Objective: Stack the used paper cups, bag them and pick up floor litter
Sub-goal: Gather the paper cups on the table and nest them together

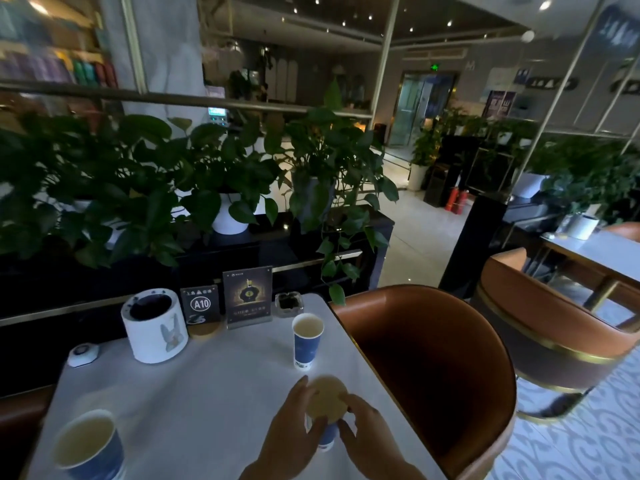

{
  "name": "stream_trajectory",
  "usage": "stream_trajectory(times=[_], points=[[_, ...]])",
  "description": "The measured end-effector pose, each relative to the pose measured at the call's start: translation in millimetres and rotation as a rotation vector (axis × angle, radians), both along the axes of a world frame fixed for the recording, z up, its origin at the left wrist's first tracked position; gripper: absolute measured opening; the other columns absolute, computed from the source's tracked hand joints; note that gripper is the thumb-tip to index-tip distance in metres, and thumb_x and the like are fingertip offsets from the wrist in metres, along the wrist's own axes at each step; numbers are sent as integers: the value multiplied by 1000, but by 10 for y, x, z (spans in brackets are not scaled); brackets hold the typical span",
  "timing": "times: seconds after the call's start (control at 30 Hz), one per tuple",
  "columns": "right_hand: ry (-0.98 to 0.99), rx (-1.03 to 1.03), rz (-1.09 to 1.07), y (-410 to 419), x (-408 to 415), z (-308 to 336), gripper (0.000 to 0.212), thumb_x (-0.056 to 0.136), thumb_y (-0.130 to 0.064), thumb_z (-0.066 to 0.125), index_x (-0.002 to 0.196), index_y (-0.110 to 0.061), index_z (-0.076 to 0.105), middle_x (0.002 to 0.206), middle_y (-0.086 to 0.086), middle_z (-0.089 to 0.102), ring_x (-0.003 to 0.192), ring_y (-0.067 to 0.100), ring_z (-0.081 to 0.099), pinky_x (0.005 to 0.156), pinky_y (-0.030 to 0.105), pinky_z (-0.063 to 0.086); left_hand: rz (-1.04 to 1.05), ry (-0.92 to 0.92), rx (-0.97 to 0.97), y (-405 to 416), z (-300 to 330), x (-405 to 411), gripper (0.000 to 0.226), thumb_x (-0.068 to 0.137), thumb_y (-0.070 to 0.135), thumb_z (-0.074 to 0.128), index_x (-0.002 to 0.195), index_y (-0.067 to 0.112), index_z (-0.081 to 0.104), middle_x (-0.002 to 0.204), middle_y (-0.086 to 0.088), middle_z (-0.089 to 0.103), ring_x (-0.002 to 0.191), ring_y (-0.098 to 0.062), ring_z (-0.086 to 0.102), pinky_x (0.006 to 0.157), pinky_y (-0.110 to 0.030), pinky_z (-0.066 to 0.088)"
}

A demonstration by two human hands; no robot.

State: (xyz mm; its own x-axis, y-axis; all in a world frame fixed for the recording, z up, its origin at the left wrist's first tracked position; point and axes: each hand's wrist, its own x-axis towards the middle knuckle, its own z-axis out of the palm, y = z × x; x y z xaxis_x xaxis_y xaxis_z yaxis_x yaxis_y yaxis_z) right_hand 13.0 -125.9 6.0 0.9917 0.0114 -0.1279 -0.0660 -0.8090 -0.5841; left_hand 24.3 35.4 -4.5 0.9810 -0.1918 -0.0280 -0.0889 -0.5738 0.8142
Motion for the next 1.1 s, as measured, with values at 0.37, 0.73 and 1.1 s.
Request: stream_trajectory(times=[0.37,0.73,1.1], points=[[-240,74,200,395,371,597,22,89,-40,60,110,-39,58,113,-19,65,98,1,60,81,8,43,198,-170,-224,573,732,113,54,85,39,69,131,35,41,126,19,49,121,-5,48,95,-7,33],[-437,338,353,635,721,1328,10,91,-36,61,101,-37,60,99,-22,63,93,-4,61,83,17,50,356,-342,-271,675,1469,128,61,87,29,72,140,26,43,128,15,55,119,-6,55,88,-8,40],[-579,623,512,787,825,1773,8,94,-23,58,100,-23,63,92,-8,68,84,11,67,69,25,56,453,-448,-345,737,1685,211,79,63,56,80,130,24,51,115,6,69,100,-3,67,79,-22,57]])
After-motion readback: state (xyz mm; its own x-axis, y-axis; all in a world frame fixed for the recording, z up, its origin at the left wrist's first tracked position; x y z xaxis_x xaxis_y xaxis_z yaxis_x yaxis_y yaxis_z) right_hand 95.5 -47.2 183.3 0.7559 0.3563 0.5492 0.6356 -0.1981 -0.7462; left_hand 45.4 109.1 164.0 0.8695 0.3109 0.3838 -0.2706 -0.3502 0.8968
